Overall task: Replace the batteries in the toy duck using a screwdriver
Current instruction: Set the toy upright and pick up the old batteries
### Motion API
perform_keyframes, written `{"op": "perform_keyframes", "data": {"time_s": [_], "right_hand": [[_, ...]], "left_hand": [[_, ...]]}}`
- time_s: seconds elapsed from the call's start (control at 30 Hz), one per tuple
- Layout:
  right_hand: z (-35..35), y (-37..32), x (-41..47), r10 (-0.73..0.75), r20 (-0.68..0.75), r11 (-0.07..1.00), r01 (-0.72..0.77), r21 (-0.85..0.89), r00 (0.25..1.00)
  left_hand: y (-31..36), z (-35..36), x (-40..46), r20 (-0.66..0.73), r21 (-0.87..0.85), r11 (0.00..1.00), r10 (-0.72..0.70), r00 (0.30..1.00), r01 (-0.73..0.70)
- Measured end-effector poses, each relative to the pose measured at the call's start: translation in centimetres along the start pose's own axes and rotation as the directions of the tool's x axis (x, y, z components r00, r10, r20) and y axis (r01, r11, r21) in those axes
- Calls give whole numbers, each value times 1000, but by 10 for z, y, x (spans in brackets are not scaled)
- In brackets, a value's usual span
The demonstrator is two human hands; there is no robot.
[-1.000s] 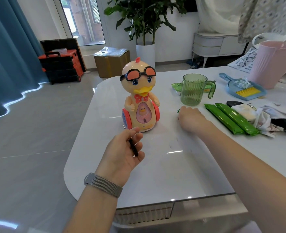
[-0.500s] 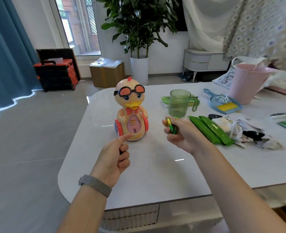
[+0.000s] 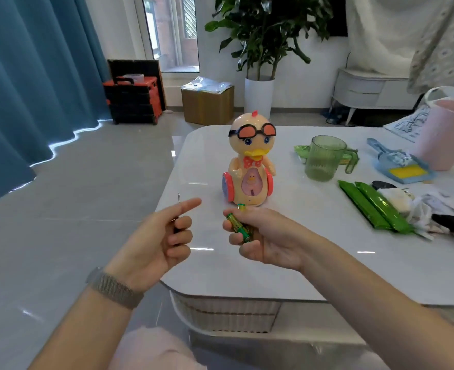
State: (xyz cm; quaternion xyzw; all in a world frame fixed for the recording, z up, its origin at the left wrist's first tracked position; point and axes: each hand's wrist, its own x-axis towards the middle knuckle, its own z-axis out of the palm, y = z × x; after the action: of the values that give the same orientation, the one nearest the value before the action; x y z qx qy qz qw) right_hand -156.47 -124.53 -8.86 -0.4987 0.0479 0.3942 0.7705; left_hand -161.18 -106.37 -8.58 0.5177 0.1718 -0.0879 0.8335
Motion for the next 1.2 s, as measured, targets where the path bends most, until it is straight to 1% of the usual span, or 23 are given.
{"op": "perform_keyframes", "data": {"time_s": [0.07, 0.13, 0.2, 0.27, 0.33, 0.43, 0.5, 0.57, 0.63, 0.67, 0.73, 0.83, 0.93, 1.03, 1.1, 1.2], "right_hand": [[15, -13, 25, -29, 70, 996, 35, -85, 997], [31, -28, 55, -38, 128, 997, 47, -65, 991], [42, -40, 83, -63, 139, 997, 69, -42, 988], [45, -48, 105, -117, 78, 989, 123, -80, 990], [48, -51, 115, -121, -10, 989, 120, -81, 993], [56, -59, 116, -40, -74, 999, 40, 1, 996], [67, -75, 113, 4, -108, 999, 1, 40, 994], [81, -99, 105, 41, -123, 994, -28, 105, 992], [98, -131, 91, 84, -133, 983, -60, 173, 988], [108, -149, 82, 98, -148, 981, -71, 180, 984], [135, -188, 64, 118, -201, 984, -88, 154, 972], [195, -246, 35, 124, -269, 988, -94, 122, 955], [273, -298, 4, 104, -251, 993, -86, 83, 963], [354, -337, -25, 52, -244, 999, -47, 23, 968], [400, -352, -41, 11, -218, 1000, -5, 27, 976], [453, -356, -61, -7, -166, 996, 22, 88, 986]], "left_hand": [[11, -18, 15, -59, -17, 1000, 12, 998, -13], [23, -30, 45, -113, -45, 999, 22, 993, -28], [38, -35, 75, -146, -79, 996, 22, 989, -34], [54, -36, 105, -163, -88, 995, 24, 986, -38], [64, -36, 123, -202, -82, 996, 10, 979, -27], [76, -31, 134, -218, -48, 998, 32, 975, -43], [88, -22, 134, -242, -20, 999, 20, 970, -25], [110, -12, 129, -237, -22, 1000, -8, 971, 3], [143, -5, 116, -232, -33, 999, -33, 972, 26], [163, -3, 108, -240, -44, 998, -45, 970, 35], [210, 0, 84, -273, -78, 995, -74, 959, 55], [294, 6, 33, -324, -136, 989, -106, 940, 65], [384, 18, -30, -356, -165, 985, -112, 928, 55], [461, 29, -94, -382, -132, 991, -64, 922, 14], [494, 27, -130, -398, -126, 992, -35, 917, -17], [519, 14, -176, -420, -142, 989, -22, 907, -42]]}}
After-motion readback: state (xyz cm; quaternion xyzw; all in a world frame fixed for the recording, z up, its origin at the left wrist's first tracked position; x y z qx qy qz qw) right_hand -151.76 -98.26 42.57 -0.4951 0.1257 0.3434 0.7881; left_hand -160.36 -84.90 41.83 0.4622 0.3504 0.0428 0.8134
